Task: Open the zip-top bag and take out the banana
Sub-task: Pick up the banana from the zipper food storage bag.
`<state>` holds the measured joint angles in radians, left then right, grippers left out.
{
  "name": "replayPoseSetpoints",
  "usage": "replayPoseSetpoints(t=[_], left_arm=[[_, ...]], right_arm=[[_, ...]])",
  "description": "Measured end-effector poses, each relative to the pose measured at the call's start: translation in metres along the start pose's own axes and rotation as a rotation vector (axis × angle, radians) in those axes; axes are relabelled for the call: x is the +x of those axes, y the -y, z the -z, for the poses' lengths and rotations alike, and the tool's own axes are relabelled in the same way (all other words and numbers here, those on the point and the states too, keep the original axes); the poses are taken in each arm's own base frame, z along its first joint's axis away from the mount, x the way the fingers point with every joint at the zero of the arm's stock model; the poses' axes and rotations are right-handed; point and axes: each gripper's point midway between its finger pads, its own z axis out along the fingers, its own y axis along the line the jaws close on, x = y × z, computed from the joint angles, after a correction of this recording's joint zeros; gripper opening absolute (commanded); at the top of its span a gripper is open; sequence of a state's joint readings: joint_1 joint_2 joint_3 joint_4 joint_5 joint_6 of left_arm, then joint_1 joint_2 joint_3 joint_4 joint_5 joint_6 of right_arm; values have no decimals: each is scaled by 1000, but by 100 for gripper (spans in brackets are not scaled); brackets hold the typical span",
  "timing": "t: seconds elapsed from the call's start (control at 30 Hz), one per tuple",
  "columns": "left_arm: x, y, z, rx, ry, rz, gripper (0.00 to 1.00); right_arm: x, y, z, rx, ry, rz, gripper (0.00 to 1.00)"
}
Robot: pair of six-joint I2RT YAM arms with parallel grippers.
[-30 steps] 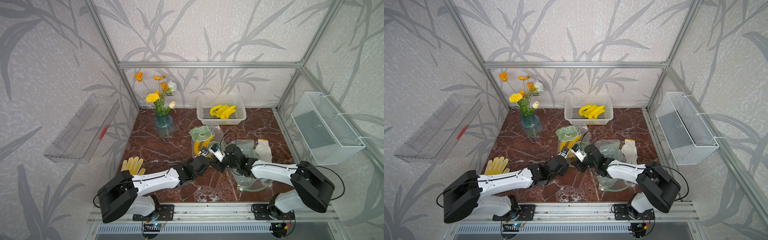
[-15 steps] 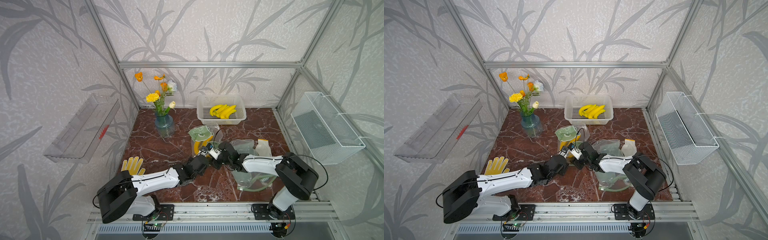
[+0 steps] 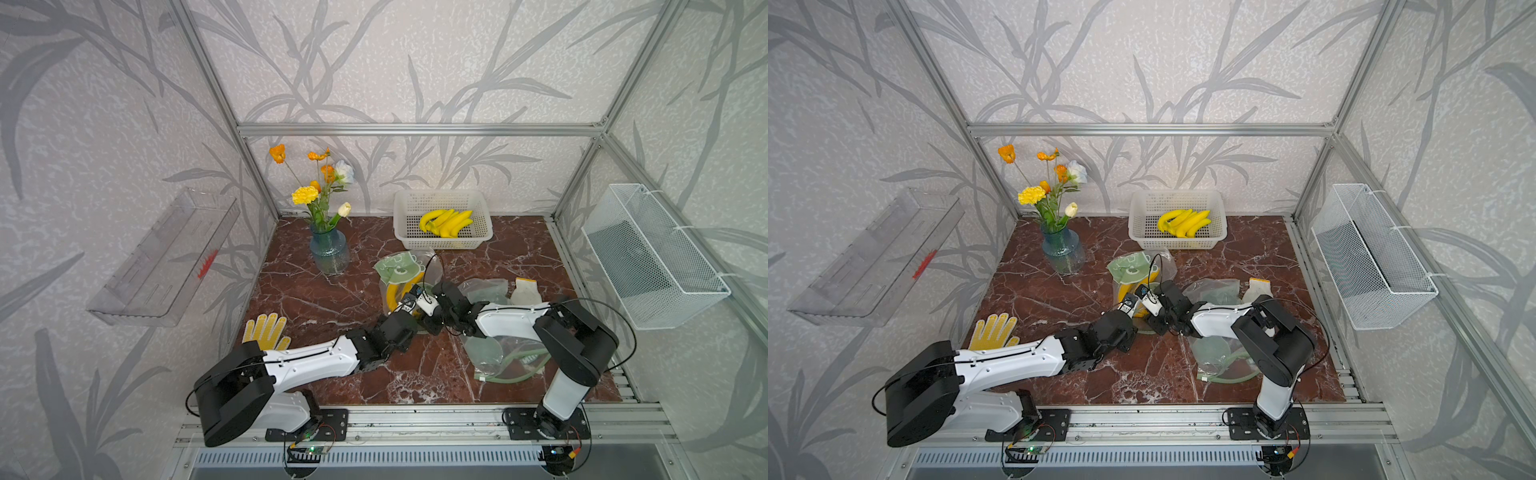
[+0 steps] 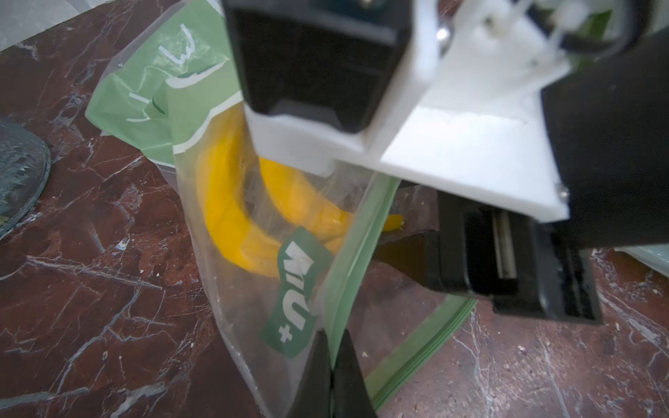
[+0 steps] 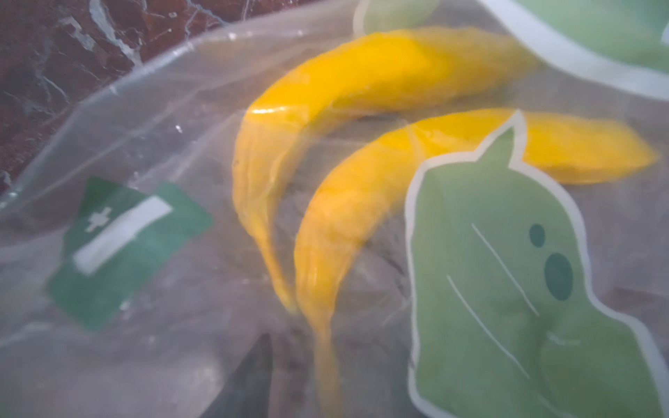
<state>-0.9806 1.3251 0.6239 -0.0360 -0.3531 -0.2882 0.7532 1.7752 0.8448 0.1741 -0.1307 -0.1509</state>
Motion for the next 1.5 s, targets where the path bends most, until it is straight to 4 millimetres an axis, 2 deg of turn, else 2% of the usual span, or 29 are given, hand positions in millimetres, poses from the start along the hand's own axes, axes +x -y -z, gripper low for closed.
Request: replayPoseSetpoints(t=[0.2, 0.4, 0.57, 0.9, 1.07, 1.27, 1.5], left_arm=[[2, 0, 0, 0, -2, -1, 1], [2, 0, 0, 0, 0, 0, 1], [2, -2, -1, -8, -1, 0, 1], [8, -7, -5, -45, -23, 2, 1], [10, -7, -7, -51, -30, -1, 1], [5, -7, -8, -62, -29, -2, 1], [0, -8, -7, -73, -23, 8, 1]], right_arm=[[9, 2, -1, -20, -34, -18, 24], [13, -2, -1, -41, -48, -27, 12], [13, -5, 1, -59, -45, -50, 9], [7, -20, 35, -118, -2, -109, 4], [13, -27, 42, -147, -11, -135, 3], [17, -33, 48, -175, -12, -157, 2], [8, -42, 73, -212, 50, -156, 1]])
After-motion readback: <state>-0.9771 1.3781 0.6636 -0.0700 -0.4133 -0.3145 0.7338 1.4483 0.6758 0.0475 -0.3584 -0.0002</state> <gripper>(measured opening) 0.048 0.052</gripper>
